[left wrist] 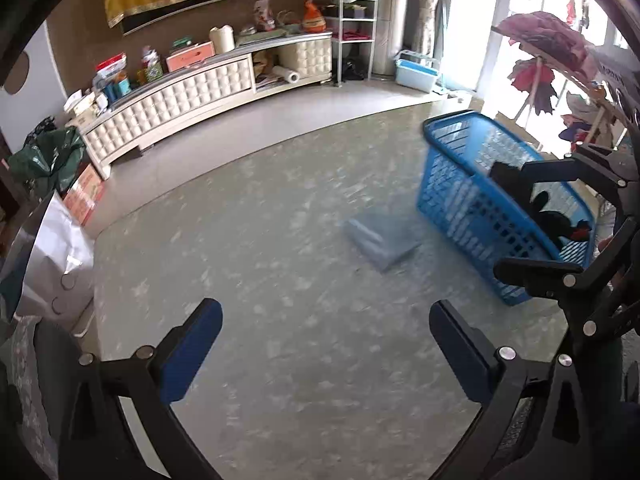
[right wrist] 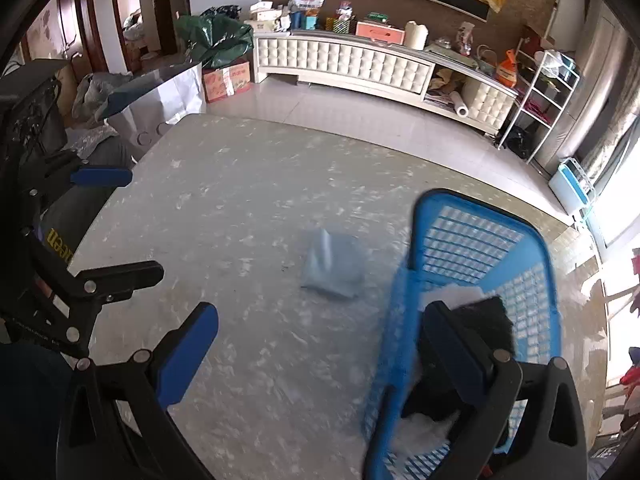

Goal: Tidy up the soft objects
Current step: 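Withdraw both tools from the basket toward the light blue cloth, then grasp the light blue cloth with the right tool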

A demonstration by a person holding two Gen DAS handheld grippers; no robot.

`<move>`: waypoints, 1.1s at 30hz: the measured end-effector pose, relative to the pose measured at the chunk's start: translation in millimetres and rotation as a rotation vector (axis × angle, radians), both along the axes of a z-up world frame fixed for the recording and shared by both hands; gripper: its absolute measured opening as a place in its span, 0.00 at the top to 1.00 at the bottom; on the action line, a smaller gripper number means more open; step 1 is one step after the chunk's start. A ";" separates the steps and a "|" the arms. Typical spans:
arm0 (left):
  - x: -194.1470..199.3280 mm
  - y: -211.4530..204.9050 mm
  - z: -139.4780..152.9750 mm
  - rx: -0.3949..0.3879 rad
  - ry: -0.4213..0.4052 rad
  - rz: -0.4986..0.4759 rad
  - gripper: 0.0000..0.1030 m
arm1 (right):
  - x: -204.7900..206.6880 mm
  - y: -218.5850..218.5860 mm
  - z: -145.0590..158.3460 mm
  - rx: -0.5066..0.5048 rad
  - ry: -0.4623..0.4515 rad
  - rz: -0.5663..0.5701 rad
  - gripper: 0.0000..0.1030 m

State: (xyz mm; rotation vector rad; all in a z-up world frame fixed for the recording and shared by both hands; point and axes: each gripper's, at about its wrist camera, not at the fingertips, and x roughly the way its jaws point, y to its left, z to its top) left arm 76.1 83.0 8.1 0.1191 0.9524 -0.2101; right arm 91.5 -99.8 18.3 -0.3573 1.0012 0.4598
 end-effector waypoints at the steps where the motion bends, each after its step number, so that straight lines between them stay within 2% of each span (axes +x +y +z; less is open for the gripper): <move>1: -0.1 4.9 -3.1 0.002 0.006 0.011 0.00 | 3.7 5.8 -4.3 -0.007 0.002 0.004 0.00; 4: -0.3 17.3 -11.4 0.002 0.026 0.039 0.00 | 8.7 17.6 -12.4 -0.018 0.011 0.024 0.01; 10: 1.5 38.0 -25.8 -0.010 0.058 0.084 0.00 | 22.0 39.9 -33.5 -0.037 0.051 0.060 0.09; 13: 3.6 43.5 -31.5 -0.011 0.060 0.099 0.00 | 26.7 49.6 -45.1 -0.048 0.059 0.068 0.23; 18: 10.4 50.6 -45.7 0.012 0.055 0.131 0.00 | 42.3 57.5 -73.9 -0.088 0.106 0.045 0.26; 25: 28.6 55.2 -68.9 -0.016 0.096 0.194 0.00 | 56.1 61.1 -107.4 -0.134 0.142 -0.005 0.34; 29: 38.7 66.1 -81.9 -0.058 0.124 0.256 0.00 | 65.9 54.4 -123.2 -0.141 0.152 -0.047 0.47; 33: 46.0 73.2 -89.3 -0.097 0.132 0.308 0.00 | 75.7 49.7 -134.1 -0.133 0.177 -0.074 0.48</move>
